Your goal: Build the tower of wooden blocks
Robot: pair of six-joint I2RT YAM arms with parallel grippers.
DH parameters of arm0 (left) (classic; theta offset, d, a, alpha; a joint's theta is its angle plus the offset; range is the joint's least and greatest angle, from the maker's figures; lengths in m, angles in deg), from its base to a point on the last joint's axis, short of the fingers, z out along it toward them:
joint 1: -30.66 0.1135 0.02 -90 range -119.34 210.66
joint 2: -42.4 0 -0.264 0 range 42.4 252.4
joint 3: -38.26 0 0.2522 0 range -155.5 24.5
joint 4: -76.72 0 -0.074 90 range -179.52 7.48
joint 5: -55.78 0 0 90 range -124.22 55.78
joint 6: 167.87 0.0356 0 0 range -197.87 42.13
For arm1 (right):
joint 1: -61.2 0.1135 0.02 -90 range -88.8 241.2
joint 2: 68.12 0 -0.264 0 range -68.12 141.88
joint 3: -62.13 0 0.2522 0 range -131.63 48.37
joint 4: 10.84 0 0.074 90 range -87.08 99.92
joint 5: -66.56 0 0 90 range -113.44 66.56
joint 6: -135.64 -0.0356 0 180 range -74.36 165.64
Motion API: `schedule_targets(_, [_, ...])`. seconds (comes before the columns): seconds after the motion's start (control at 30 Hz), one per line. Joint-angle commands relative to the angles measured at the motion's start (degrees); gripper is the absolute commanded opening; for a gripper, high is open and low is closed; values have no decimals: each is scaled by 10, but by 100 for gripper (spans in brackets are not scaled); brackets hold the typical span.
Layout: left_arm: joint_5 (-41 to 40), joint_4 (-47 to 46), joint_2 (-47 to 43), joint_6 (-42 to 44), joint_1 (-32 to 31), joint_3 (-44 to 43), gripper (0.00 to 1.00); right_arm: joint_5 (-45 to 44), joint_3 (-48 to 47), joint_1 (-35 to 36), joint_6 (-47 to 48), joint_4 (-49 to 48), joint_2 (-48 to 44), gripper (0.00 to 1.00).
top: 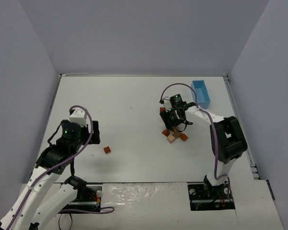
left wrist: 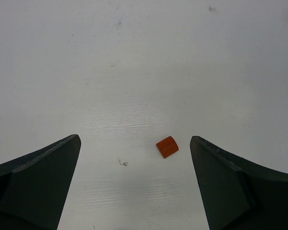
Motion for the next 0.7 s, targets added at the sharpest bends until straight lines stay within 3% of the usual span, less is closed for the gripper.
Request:
schedule_targets(0.0, [-20,-35,7,4,4,6,97,0,-27,5,15,-9,4,49])
schedule_targets(0.17, [-22,-40,11,3,4,9,97,0,-32,6,18,-10,11,36])
schedule_targets(0.37, [-21,-43,12,7,4,11,97,-29,-48,4,7,-9,-14,6])
schedule_targets(0.5, [-19,-44,11,9,4,11,97,-73,-55,-11,-15,-5,-56,0])
schedule_targets(0.67, [-13,-47,8,12,4,11,97,-85,-19,-96,-60,-3,-120,0])
